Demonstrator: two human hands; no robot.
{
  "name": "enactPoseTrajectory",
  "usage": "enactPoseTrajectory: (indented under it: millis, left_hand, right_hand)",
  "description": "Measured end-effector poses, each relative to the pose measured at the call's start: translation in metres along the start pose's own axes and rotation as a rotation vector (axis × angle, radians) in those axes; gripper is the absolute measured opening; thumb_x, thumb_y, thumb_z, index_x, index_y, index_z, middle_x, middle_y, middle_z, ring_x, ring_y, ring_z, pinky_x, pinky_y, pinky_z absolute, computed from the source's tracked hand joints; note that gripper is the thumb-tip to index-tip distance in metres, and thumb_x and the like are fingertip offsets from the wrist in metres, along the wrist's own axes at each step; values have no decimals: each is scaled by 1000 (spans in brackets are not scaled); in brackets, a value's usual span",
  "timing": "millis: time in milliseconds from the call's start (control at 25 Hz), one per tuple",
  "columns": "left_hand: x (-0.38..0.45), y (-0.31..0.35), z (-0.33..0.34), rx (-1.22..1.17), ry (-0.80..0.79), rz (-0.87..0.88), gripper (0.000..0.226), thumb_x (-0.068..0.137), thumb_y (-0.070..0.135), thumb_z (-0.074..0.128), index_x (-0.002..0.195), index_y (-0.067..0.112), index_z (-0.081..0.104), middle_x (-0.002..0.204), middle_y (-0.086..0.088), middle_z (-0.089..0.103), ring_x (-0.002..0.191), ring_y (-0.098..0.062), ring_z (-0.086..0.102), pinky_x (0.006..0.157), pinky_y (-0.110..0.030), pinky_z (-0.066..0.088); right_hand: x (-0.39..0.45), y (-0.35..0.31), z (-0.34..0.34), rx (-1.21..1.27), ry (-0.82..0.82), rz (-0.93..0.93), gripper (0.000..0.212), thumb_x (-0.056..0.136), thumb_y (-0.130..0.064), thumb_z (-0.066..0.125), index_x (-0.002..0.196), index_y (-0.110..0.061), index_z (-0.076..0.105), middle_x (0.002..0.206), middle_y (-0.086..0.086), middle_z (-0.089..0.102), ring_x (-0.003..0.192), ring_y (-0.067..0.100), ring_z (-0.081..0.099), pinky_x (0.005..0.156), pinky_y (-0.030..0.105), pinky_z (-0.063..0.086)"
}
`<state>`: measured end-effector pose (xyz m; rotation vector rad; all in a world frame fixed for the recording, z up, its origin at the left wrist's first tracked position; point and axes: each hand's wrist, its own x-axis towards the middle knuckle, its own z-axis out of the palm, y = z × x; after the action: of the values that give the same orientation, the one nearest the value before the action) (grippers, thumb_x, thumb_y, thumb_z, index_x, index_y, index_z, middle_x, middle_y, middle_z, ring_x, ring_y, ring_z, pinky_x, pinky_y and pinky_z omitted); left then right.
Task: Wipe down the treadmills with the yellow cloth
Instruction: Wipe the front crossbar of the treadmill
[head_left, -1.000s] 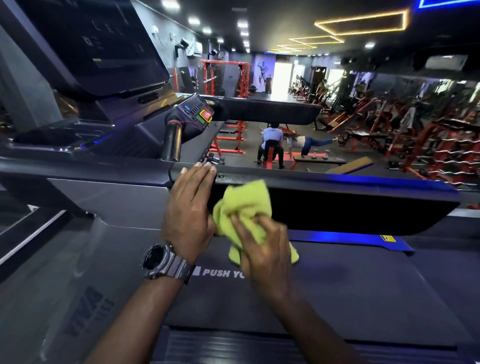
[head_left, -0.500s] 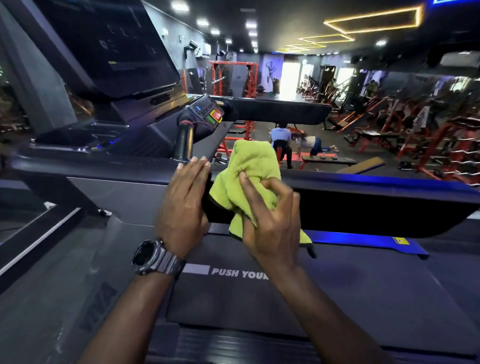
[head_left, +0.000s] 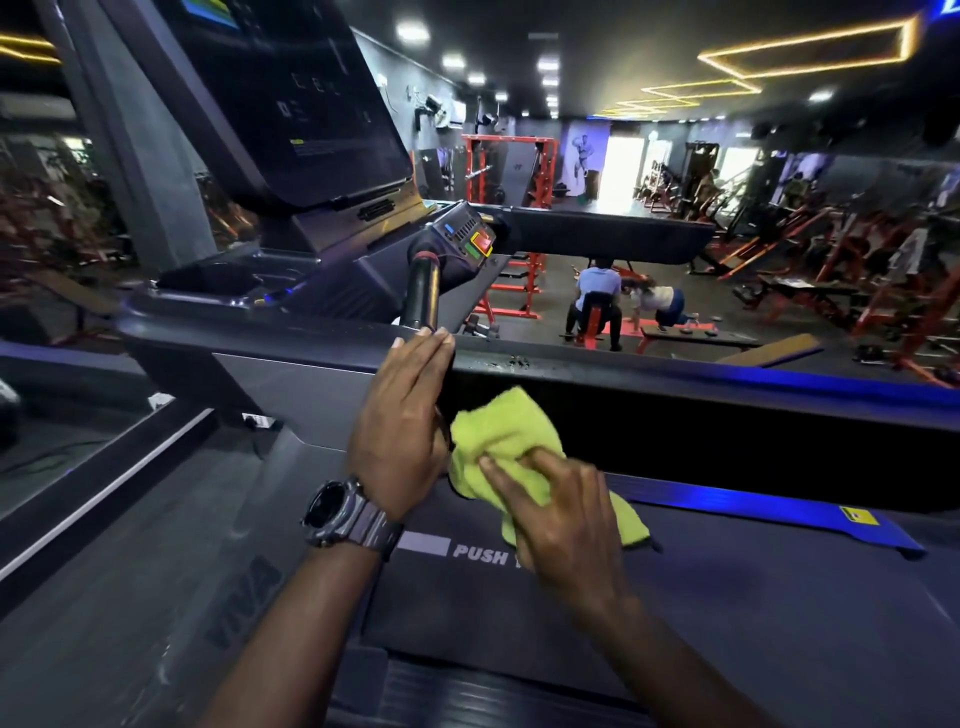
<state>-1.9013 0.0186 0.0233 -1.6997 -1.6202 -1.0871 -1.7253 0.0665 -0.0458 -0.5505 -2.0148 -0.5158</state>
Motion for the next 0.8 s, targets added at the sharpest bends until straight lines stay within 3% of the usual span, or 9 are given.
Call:
enactPoseTrajectory:
  millis: [120,320,440,600,800]
  left_hand:
    - [2,-4,-5,-88,-14,-2,55,86,8,39,139,-5,45,147,-17,45,140,-26,38,120,-41,24]
    - [-4,-9,-8,-134,15,-18,62,82,-2,45,143,-6,37,152,-17,35,146,-25,28,116,-48,30]
    - [-5,-12,-2,-144,88,-75,52,91,7,38,140,-10,39,150,-20,35,144,-28,29,118,-48,27]
    - [-16,-17,-1,-128,60,-56,64,79,-7,49,142,-7,38,149,-19,40,144,-29,31,120,-45,21]
    - [-12,-18,0,-180,81,-156,49,89,5,43,137,-5,46,142,-18,49,138,-31,40,119,-42,26]
  right_hand:
    - [33,-10,9,53,71,149,68,79,2,66,139,-29,57,124,7,47,90,32,54,77,40,47]
    - [7,-18,10,33,0,16,80,72,1,72,141,-34,52,124,5,45,89,30,49,74,41,50]
    - [52,-23,9,85,69,135,70,80,-1,68,142,-30,54,126,6,46,91,31,50,76,41,46]
    - [22,-21,9,27,18,-42,67,79,-2,70,139,-31,57,126,5,45,89,30,52,73,41,48]
    - [40,-21,15,63,27,56,65,82,-3,66,140,-30,55,126,6,50,89,30,52,75,41,46]
